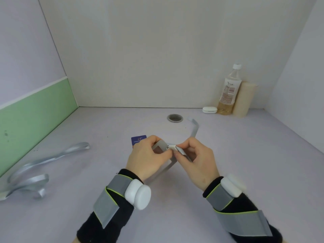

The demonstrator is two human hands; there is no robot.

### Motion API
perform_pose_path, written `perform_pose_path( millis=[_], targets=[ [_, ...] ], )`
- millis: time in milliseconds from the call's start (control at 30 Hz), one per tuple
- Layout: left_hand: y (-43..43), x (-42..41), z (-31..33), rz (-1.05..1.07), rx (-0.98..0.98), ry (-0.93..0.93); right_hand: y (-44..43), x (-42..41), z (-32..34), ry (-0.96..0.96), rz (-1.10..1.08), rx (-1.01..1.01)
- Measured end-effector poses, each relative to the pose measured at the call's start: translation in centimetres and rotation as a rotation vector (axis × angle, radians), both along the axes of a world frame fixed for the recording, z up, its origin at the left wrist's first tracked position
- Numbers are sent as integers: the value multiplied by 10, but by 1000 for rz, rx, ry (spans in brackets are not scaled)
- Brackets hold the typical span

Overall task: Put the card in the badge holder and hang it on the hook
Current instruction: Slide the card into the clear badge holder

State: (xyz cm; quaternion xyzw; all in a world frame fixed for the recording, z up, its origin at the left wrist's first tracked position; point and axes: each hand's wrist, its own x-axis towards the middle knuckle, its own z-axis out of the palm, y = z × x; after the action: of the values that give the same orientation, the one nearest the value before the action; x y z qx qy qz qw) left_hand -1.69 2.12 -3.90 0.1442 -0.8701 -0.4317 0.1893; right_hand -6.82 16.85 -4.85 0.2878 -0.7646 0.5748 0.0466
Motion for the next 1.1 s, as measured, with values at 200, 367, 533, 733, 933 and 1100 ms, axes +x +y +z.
perform_pose_path(
  millis=[200, 367, 533, 733, 933, 1100],
  targets=[
    [4, 4, 5, -19, -54, 20, -1, 3, 1, 78, 19, 16],
    [5, 5, 6, -40, -59, 34, 1, 6, 0, 140, 13, 4],
    [1, 7, 10, -125, 12, 18, 1, 6, -2, 189, 16, 6],
    [-5, 8, 11, -230, 31, -27, 0, 7, -4, 177, 41, 12],
    [-8, 6, 6, -211, 45, -58, -1, 6, -6, 145, 54, 33],
    [-9, 3, 3, -181, 28, -60, -3, 6, -9, 152, 54, 15]
  ],
)
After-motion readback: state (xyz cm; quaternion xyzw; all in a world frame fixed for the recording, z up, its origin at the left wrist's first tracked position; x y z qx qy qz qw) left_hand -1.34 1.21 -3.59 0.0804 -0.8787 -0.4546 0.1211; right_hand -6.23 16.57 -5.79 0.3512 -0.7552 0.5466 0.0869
